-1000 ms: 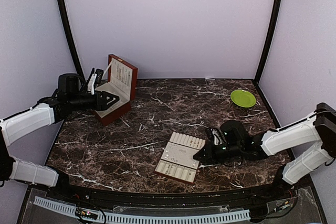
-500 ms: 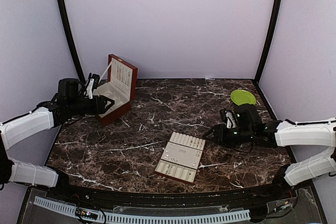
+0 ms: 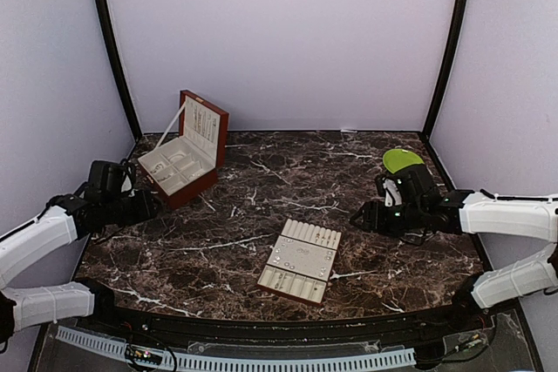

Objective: Organize the mixed jewelry

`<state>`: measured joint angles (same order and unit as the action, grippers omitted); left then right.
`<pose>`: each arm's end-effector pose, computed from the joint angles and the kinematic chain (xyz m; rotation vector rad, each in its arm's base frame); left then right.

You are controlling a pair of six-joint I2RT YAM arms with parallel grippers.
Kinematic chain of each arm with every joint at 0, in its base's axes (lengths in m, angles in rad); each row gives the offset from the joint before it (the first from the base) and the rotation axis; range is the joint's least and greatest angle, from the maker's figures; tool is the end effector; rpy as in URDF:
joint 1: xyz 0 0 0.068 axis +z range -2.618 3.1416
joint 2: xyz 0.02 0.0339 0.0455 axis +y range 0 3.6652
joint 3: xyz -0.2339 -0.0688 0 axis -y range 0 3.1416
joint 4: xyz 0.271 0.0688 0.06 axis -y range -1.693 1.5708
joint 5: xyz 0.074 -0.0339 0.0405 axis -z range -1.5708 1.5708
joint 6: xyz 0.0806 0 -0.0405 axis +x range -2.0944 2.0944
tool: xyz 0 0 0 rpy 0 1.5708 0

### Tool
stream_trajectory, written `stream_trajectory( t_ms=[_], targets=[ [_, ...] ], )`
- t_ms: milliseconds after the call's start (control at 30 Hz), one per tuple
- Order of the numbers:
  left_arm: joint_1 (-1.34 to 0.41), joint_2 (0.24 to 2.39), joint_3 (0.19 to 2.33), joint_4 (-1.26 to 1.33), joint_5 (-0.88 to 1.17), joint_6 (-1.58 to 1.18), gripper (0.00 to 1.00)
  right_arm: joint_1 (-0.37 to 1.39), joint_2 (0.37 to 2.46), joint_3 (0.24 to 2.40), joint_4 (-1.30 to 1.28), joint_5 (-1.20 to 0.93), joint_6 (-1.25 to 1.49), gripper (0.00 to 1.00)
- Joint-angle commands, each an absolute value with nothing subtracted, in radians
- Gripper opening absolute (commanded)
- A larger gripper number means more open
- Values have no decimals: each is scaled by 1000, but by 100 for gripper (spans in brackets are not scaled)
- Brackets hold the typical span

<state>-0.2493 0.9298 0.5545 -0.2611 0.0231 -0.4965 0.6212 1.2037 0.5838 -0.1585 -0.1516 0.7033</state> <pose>0.2695 -0.0705 0.1656 -0.2635 2.2267 -0.4362 0.2376 0.1850 0.1153 0.0232 2.4922 0.7899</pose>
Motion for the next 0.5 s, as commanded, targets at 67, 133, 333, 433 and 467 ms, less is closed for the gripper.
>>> stream_trajectory(
  t_ms=[67, 133, 333, 433, 467],
  targets=[
    [-242, 834, 488, -545, -183, -763, 41, 618, 1209, 589, -144, -131, 661, 67],
    [-242, 830, 481, -614, -207, -808, 38, 618, 1207, 580, -133, -131, 662, 67],
    [-244, 875, 490, -672, -188, -881, 33, 618, 1214, 571, -119, -125, 655, 67],
    [-244, 914, 486, -667, -150, -887, 33, 617, 1221, 569, -111, -122, 652, 67],
    [-244, 928, 486, -670, -142, -890, 32, 617, 1224, 569, -107, -124, 651, 67]
  ],
)
